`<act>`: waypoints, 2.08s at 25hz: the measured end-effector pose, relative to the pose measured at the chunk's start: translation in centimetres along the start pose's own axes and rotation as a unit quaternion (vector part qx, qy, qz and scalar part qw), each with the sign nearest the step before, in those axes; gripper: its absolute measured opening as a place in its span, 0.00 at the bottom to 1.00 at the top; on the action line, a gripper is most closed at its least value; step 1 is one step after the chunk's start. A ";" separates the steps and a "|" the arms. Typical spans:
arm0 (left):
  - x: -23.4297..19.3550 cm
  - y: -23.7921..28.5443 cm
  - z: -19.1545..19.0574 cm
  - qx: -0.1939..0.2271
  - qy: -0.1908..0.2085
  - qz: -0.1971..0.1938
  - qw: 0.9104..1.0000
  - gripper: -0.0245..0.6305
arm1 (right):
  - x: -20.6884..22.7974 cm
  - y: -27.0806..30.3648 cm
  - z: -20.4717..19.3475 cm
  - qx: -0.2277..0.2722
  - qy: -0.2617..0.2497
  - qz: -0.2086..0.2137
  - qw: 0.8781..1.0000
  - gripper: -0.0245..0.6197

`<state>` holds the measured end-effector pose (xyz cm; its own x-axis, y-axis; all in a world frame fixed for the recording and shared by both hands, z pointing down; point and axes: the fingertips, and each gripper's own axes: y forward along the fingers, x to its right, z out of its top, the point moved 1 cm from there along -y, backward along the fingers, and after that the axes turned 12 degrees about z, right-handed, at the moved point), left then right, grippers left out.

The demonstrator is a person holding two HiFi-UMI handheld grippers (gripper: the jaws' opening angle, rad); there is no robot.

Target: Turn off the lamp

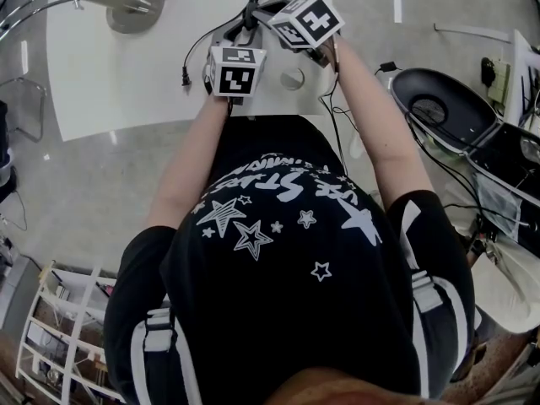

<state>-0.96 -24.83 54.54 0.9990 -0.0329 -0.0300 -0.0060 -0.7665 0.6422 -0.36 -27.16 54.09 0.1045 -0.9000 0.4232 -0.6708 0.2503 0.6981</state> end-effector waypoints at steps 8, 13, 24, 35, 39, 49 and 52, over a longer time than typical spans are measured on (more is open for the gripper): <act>0.1 0.0 0.3 0.009 0.005 0.004 1.000 0.24 | 0.3 -0.1 -0.5 0.048 0.015 -0.018 0.999 0.05; 0.0 0.2 0.1 0.002 0.003 -0.001 1.000 0.24 | 0.2 -1.2 -0.1 0.095 0.019 -0.047 0.994 0.05; -0.4 -0.2 0.4 -0.001 0.002 0.011 1.000 0.24 | -1.7 -4.3 -2.2 0.140 0.058 -0.062 0.986 0.05; -0.8 -2.9 1.1 0.025 -0.007 0.036 0.999 0.24 | -3.6 -6.1 -5.1 0.191 0.091 -0.051 0.976 0.05; -1.4 -4.3 1.3 0.037 0.012 0.050 0.998 0.24 | -4.3 -6.4 -5.5 0.212 0.095 -0.040 0.972 0.05; -2.9 -7.1 1.9 0.083 0.030 0.026 0.996 0.24 | -5.7 -5.9 -5.3 0.227 0.106 -0.064 0.966 0.05; -4.1 -7.7 2.5 0.092 0.036 0.000 0.995 0.24 | -6.2 -5.6 -4.4 0.235 0.116 -0.088 0.961 0.05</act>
<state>-5.15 -20.43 47.80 0.9996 0.0081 0.0288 -0.0071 -0.8710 0.4912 5.97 -21.37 50.10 0.3709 -0.7966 0.4774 -0.8796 -0.1364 0.4557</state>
